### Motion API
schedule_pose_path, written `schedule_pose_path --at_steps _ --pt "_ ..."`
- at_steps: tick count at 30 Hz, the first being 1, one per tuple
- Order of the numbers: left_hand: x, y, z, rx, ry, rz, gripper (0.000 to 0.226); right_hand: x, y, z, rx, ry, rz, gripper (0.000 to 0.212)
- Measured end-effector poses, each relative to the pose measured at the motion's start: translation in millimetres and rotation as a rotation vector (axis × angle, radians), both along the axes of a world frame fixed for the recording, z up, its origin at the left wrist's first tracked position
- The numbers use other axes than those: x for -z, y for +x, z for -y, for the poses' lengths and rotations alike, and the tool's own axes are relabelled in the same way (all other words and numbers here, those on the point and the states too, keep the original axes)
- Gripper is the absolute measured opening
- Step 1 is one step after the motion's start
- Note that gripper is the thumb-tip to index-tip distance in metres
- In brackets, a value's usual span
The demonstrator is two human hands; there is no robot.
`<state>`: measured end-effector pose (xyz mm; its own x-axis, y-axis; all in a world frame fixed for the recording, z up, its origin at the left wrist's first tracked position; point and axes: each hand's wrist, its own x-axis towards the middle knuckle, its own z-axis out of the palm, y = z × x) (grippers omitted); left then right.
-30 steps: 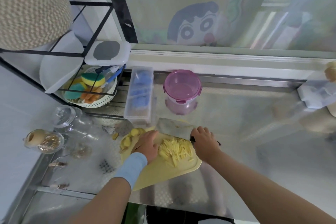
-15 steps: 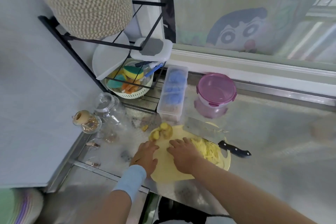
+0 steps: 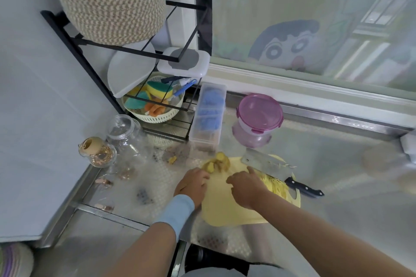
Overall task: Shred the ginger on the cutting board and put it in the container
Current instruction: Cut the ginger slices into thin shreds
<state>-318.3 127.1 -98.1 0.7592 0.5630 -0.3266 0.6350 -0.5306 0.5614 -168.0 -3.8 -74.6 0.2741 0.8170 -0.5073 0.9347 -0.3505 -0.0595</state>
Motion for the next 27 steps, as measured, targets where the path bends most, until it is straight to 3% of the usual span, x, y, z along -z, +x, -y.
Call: schedule_pose_path --at_steps 5,8,11,15,20,27 --pt "-4 28 -16 -0.062 0.028 0.010 0.042 -9 5 -27 0.246 0.238 -0.104 0.047" --pt "8 39 -19 0.041 0.046 -0.085 0.050 -7 11 -42 0.290 0.202 -0.140 0.065" --pt "12 43 -22 -0.048 0.018 -0.035 0.038 4 19 -53 0.275 0.129 -0.160 0.077" --pt "17 38 -30 -0.122 -0.064 0.045 0.037 16 25 -57 0.207 0.098 -0.175 0.071" --pt "13 38 -34 -0.199 -0.159 0.082 0.040 29 26 -44 0.111 0.202 -0.105 0.059" --pt "12 45 -25 -0.139 -0.164 0.059 0.031 30 26 -22 0.064 0.205 -0.119 0.058"
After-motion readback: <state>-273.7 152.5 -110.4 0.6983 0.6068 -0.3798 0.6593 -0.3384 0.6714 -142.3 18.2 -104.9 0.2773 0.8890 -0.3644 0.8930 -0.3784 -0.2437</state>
